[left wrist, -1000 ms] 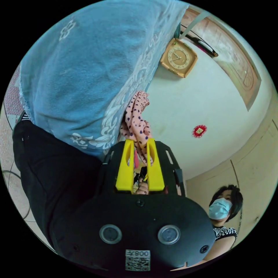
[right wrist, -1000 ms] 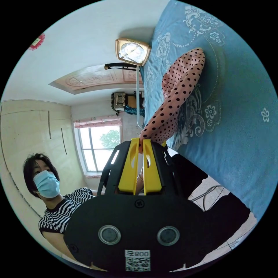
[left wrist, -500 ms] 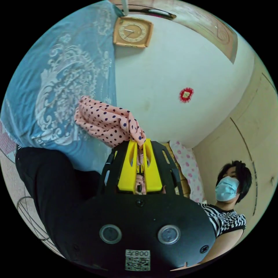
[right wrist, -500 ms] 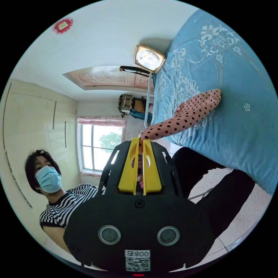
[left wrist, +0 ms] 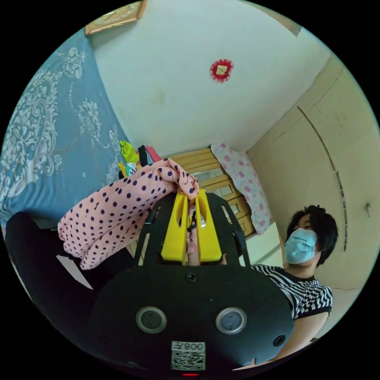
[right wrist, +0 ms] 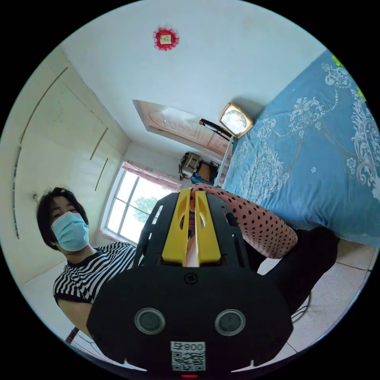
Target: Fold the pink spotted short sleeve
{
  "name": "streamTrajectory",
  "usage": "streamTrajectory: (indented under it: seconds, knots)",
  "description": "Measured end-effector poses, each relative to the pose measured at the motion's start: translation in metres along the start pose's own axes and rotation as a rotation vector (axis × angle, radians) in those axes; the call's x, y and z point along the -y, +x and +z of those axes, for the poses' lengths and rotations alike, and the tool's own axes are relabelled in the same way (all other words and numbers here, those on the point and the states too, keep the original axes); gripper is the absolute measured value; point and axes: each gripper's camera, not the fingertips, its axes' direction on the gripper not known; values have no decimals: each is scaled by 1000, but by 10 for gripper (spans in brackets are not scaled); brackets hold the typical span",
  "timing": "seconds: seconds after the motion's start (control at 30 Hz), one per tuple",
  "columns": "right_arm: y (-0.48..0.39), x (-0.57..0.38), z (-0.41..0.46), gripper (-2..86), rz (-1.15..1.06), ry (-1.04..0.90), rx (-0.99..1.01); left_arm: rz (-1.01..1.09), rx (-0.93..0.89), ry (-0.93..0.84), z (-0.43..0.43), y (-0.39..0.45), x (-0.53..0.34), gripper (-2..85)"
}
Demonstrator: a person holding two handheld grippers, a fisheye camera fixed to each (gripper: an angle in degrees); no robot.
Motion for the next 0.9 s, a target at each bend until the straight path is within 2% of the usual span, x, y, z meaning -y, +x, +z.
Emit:
streamTrajectory:
  seconds: [0.23, 0.4, 0.63, 0.9]
  knots:
    - [33, -57, -125, 14, 11, 116, -40, -40, -3, -149, 135, -74, -20, 42]
    - [77, -59, -208, 16, 64, 177, -71, -81, 44, -231, 230, -143, -12, 41]
    - [109, 41, -349, 17, -14, 222, -170, -62, 71, -266, 402, -236, 55, 41]
    - [63, 151, -515, 17, -240, 307, -352, 241, -6, -317, 610, -250, 127, 42]
